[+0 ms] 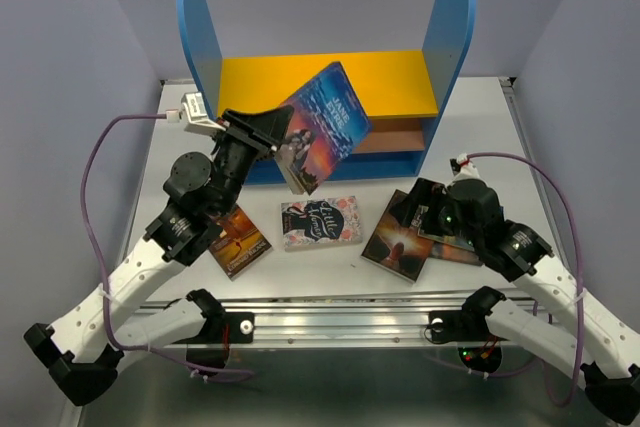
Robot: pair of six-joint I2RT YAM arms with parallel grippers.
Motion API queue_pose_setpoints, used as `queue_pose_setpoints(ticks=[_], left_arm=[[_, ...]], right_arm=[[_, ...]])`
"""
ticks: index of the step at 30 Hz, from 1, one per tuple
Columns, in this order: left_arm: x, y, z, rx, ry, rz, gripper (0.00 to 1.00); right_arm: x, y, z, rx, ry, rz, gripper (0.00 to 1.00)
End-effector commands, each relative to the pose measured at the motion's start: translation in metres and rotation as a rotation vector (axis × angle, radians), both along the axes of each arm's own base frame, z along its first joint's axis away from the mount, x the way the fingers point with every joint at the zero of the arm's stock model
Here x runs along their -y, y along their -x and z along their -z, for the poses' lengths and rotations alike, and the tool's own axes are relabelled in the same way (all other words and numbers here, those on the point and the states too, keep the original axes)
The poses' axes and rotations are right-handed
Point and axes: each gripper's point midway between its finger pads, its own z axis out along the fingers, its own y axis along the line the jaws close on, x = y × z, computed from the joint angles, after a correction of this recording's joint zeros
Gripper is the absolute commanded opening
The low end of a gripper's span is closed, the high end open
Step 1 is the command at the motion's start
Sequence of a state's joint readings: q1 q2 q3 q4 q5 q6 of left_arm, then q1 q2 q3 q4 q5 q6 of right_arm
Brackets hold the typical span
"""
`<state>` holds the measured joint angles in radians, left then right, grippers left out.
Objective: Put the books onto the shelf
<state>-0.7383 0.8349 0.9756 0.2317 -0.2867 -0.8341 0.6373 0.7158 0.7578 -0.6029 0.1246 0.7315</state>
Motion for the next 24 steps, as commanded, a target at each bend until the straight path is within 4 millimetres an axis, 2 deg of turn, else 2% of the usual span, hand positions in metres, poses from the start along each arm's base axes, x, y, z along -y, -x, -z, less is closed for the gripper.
queue_pose_setpoints(ticks=[1, 5, 8, 11, 12, 15, 20, 22, 24], left_arm=[[-0.053, 0.002, -0.126, 0.232, 0.322, -0.204, 0.00], [-0.069, -0.024, -0.124, 0.188, 0.370, -0.373, 0.00], [-0.067, -0.043, -0.119, 0.151, 0.344, -0.449, 0.00], [-0.071, -0.061, -0.099, 0.077, 0.341, -0.547, 0.00], [-0.079, -0.067, -0.089, 0.038, 0.368, -0.614, 0.00], [-0.089, -0.074, -0.063, -0.059, 0.390, -0.709, 0.00], [-0.085, -0.086, -0.042, -0.119, 0.365, -0.763, 0.00], [-0.082, -0.090, -0.025, -0.168, 0.328, -0.775, 0.00], [-0.076, -0.091, -0.019, -0.179, 0.333, -0.740, 0.00]], right_arm=[[0.001, -0.006, -0.024, 0.060, -0.004, 0.012, 1.00], [0.004, -0.010, -0.026, 0.071, 0.020, 0.026, 1.00], [0.003, -0.011, -0.027, 0.072, 0.023, 0.021, 1.00], [0.003, -0.010, -0.027, 0.067, 0.026, 0.019, 1.00], [0.003, -0.010, -0.027, 0.065, 0.025, 0.017, 1.00], [0.002, -0.008, -0.026, 0.060, 0.019, 0.012, 1.00], [-0.001, -0.006, -0.023, 0.051, 0.023, -0.012, 1.00], [-0.006, -0.004, -0.024, 0.042, 0.019, -0.048, 1.00], [-0.013, -0.005, -0.026, 0.039, 0.022, -0.084, 1.00]])
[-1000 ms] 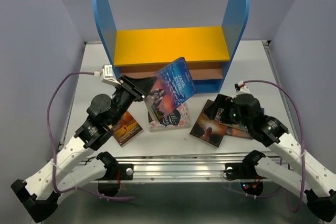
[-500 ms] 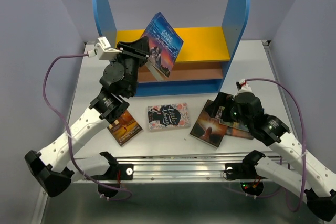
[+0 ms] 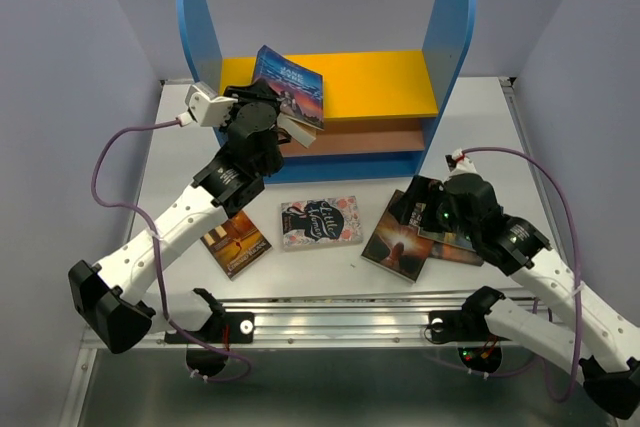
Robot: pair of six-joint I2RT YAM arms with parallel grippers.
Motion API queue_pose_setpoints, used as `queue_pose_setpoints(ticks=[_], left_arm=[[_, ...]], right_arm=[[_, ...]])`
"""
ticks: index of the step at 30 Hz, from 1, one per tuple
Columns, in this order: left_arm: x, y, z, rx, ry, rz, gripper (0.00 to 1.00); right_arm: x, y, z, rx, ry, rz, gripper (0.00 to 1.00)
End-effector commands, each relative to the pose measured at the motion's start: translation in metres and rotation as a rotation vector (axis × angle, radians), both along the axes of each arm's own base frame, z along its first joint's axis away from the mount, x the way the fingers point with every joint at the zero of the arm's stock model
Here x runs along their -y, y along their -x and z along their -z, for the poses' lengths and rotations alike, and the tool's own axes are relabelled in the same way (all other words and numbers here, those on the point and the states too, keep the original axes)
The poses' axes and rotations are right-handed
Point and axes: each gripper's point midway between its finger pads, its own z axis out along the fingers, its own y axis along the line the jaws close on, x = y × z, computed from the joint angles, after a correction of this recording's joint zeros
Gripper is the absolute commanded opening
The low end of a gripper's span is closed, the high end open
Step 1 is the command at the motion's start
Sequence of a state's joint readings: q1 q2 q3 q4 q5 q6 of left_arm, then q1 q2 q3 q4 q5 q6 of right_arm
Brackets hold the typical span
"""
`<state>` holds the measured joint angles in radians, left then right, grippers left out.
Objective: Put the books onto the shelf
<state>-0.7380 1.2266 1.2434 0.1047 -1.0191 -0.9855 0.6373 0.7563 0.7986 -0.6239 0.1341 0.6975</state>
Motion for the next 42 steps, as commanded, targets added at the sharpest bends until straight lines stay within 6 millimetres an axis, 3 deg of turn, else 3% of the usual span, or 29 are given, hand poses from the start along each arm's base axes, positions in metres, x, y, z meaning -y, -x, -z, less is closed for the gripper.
queue_pose_setpoints(ticks=[1, 2, 3, 6, 8, 12, 13, 14, 16, 21, 25, 31, 37, 42], left_arm=[[-0.020, 0.013, -0.048, 0.142, 0.224, -0.055, 0.00], [-0.019, 0.014, -0.046, 0.139, 0.222, -0.043, 0.07], [-0.015, 0.014, -0.043, 0.131, 0.212, -0.018, 0.25], [-0.007, 0.016, -0.030, 0.105, 0.188, 0.040, 0.46], [-0.001, 0.016, -0.018, 0.079, 0.177, 0.072, 0.55], [0.010, 0.018, 0.005, 0.017, 0.152, 0.125, 0.61], [0.011, 0.019, 0.008, 0.008, 0.148, 0.134, 0.69], [0.013, 0.020, 0.013, -0.012, 0.135, 0.143, 0.88], [0.016, 0.023, 0.021, -0.048, 0.106, 0.170, 0.97], [0.037, 0.027, 0.044, -0.108, 0.060, 0.286, 0.99], [0.065, 0.032, 0.063, -0.156, 0.018, 0.424, 0.99], [0.108, 0.032, 0.070, -0.176, -0.074, 0.551, 0.98], [0.149, 0.032, 0.053, -0.137, -0.116, 0.640, 0.64], [0.171, 0.028, 0.043, -0.108, -0.124, 0.686, 0.61]], right_arm=[[-0.016, -0.002, -0.023, 0.034, -0.010, -0.089, 1.00], [-0.018, -0.003, -0.023, 0.034, -0.009, -0.101, 1.00], [-0.023, -0.003, -0.025, 0.037, -0.021, -0.121, 1.00], [-0.039, -0.004, -0.029, 0.026, -0.048, -0.188, 1.00], [-0.052, -0.011, -0.039, 0.046, -0.080, -0.223, 1.00], [-0.069, -0.015, -0.054, 0.062, -0.123, -0.276, 1.00], [-0.073, -0.019, -0.062, 0.081, -0.136, -0.284, 1.00], [-0.075, -0.020, -0.066, 0.094, -0.140, -0.295, 1.00], [-0.080, -0.021, -0.075, 0.110, -0.151, -0.319, 1.00], [-0.091, -0.022, -0.077, 0.107, -0.176, -0.364, 1.00], [-0.089, -0.027, -0.077, 0.116, -0.160, -0.342, 1.00], [-0.081, -0.039, -0.073, 0.120, -0.102, -0.282, 0.97], [-0.072, -0.058, -0.084, 0.165, -0.044, -0.206, 0.74], [-0.050, -0.079, -0.090, 0.193, 0.044, -0.064, 0.57]])
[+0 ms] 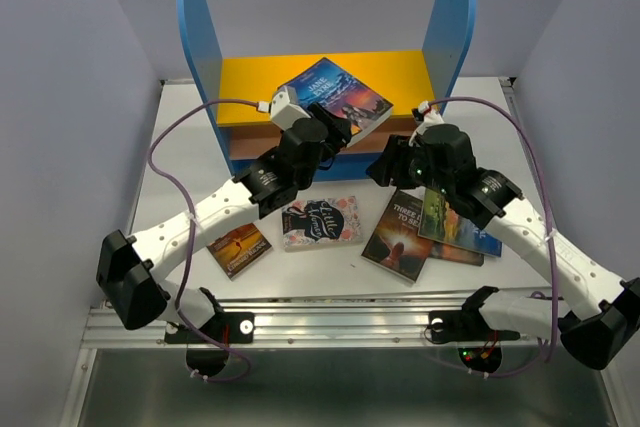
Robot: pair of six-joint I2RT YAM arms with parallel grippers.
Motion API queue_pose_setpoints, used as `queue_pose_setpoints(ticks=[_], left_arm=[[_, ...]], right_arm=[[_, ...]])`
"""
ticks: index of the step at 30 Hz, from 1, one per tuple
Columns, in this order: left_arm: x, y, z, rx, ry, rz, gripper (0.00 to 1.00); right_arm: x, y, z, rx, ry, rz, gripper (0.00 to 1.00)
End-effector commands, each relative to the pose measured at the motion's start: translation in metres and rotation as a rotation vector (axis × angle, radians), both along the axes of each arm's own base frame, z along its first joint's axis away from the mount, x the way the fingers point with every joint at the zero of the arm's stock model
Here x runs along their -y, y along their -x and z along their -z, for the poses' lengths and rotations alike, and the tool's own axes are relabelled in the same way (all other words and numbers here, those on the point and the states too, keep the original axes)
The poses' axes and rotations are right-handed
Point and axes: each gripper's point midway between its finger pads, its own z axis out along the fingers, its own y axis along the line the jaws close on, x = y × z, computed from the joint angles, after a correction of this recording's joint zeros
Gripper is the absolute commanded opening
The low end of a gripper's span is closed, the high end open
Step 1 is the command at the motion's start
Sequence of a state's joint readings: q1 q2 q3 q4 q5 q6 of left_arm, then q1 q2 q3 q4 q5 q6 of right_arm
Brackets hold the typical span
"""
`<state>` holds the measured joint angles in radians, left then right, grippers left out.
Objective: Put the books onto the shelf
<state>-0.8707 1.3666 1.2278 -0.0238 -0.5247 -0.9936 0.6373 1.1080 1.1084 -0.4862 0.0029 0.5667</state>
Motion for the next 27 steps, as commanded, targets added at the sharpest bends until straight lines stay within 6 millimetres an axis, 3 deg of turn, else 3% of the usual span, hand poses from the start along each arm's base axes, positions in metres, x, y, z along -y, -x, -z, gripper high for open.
queue_pose_setpoints(ticks=[1, 4, 5, 8, 9, 15, 19, 22, 25, 27], left_arm=[[0.023, -0.002, -0.057, 0.123, 0.073, 0.076, 0.61], [0.032, -0.002, -0.064, 0.137, 0.062, 0.110, 0.68], [0.032, -0.001, -0.068, 0.144, 0.059, 0.118, 0.74], [0.028, 0.003, -0.060, 0.129, 0.022, 0.133, 0.84], [0.028, 0.007, -0.057, 0.124, 0.016, 0.147, 0.91], [0.010, 0.031, -0.049, 0.111, 0.013, 0.187, 0.96], [-0.016, 0.050, -0.055, 0.124, 0.008, 0.179, 0.99], [-0.034, 0.062, -0.041, 0.101, -0.032, 0.174, 0.99], [-0.053, 0.071, -0.045, 0.106, -0.032, 0.147, 0.99], [-0.067, 0.075, -0.035, 0.085, -0.056, 0.111, 0.99]], right_arm=[[0.020, -0.023, -0.029, 0.106, 0.056, 0.137, 0.51], [0.029, -0.035, -0.037, 0.136, 0.100, 0.201, 0.46], [0.030, -0.041, -0.045, 0.151, 0.108, 0.218, 0.44], [0.042, -0.050, -0.053, 0.171, 0.161, 0.282, 0.43], [0.043, -0.055, -0.056, 0.172, 0.181, 0.298, 0.43], [0.054, -0.071, -0.067, 0.207, 0.254, 0.374, 0.42], [0.056, -0.086, -0.078, 0.238, 0.297, 0.413, 0.41], [0.054, -0.104, -0.088, 0.268, 0.348, 0.439, 0.39], [0.047, -0.114, -0.084, 0.266, 0.381, 0.420, 0.38], [0.045, -0.119, -0.080, 0.254, 0.391, 0.428, 0.37]])
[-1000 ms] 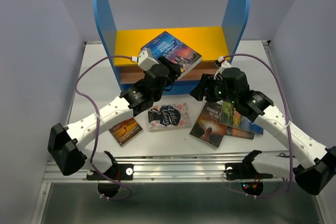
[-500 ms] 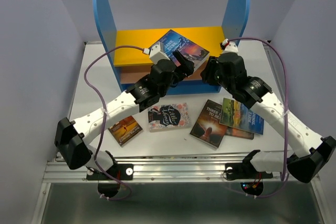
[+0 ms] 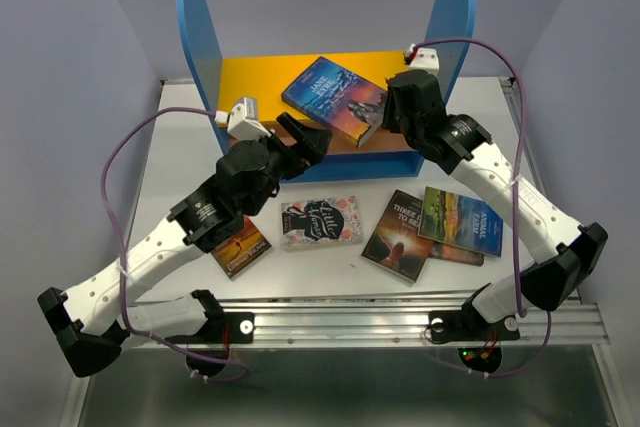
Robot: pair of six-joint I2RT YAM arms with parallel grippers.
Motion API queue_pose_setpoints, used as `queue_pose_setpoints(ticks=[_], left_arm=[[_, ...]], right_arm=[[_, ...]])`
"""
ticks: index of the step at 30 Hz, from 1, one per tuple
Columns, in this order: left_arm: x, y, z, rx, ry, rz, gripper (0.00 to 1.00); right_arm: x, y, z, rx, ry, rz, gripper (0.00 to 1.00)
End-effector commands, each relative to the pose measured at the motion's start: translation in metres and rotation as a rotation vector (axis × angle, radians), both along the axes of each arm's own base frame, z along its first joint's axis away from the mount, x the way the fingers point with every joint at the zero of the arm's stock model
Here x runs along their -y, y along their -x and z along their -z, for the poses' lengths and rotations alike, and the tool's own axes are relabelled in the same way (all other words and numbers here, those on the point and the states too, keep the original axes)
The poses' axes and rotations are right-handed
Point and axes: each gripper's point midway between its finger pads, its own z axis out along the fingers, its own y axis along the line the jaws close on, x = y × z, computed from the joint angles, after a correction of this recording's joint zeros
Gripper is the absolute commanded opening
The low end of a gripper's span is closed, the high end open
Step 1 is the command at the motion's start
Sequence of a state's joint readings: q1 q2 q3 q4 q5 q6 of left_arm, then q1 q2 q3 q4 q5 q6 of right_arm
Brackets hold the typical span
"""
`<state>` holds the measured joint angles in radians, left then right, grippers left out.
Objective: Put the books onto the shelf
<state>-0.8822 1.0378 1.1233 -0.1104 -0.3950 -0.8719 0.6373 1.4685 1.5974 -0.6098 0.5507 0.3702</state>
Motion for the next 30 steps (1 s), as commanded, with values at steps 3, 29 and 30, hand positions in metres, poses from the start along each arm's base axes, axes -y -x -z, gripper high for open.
queue_pose_setpoints(ticks=[3, 29, 30], left_arm=[[-0.047, 0.015, 0.015, -0.013, -0.062, -0.109, 0.99], [-0.162, 0.064, 0.057, -0.118, -0.048, -0.378, 0.99], [-0.163, 0.064, 0.056, -0.117, -0.046, -0.378, 0.99]], right_arm=[[-0.003, -0.010, -0.014, 0.035, 0.019, 0.020, 0.37], [-0.068, -0.098, -0.026, 0.153, 0.226, -0.268, 0.50], [-0.069, -0.101, -0.025, 0.156, 0.235, -0.268, 0.50]])
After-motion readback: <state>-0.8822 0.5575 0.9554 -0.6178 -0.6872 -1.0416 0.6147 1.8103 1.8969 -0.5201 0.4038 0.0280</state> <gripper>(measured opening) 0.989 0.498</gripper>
